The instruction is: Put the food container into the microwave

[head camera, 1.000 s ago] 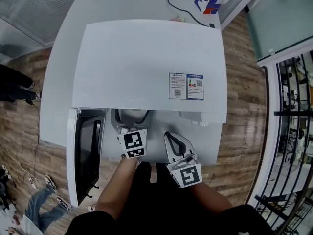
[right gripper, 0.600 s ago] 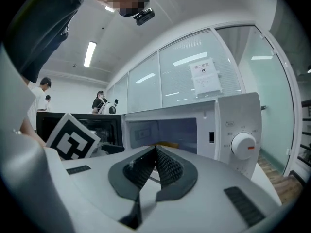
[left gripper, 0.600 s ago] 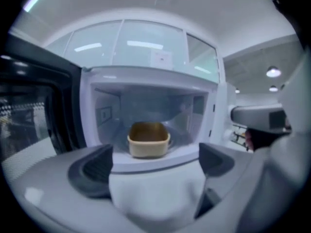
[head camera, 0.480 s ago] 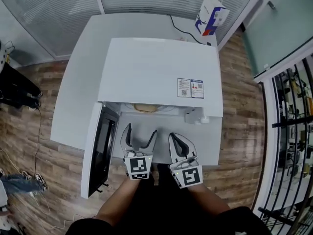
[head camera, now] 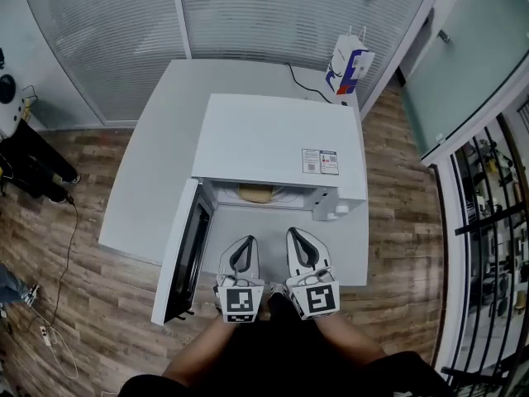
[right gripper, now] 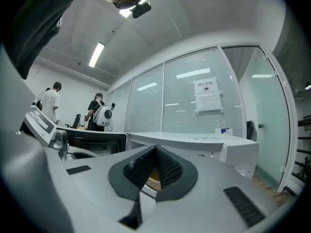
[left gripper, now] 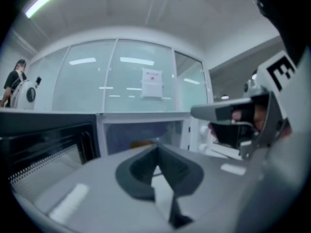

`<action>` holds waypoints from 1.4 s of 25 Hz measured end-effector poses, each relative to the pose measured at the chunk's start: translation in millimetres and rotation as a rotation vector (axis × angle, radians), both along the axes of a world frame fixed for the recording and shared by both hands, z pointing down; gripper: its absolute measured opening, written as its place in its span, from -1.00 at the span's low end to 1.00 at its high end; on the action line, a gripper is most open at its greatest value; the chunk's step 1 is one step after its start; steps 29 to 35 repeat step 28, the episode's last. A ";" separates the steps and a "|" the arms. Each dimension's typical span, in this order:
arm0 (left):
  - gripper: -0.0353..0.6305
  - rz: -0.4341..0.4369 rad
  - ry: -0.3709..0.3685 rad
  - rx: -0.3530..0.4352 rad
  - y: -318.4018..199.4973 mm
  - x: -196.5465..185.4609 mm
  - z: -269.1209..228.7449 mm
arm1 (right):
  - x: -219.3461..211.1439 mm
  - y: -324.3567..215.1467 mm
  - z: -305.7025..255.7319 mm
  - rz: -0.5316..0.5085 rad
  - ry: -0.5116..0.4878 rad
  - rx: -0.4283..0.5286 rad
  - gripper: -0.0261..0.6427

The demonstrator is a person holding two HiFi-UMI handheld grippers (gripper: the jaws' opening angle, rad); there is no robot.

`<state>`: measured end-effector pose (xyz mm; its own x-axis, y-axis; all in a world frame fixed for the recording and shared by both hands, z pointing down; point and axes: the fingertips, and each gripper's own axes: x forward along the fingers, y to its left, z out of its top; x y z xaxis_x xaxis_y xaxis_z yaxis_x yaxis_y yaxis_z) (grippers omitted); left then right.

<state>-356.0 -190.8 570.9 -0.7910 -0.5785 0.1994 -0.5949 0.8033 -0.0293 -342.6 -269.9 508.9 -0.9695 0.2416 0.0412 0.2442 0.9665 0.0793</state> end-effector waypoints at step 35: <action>-0.88 -0.015 -0.008 0.030 5.3 -8.4 -29.3 | -3.8 -24.7 -41.6 0.032 -0.054 0.024 -0.90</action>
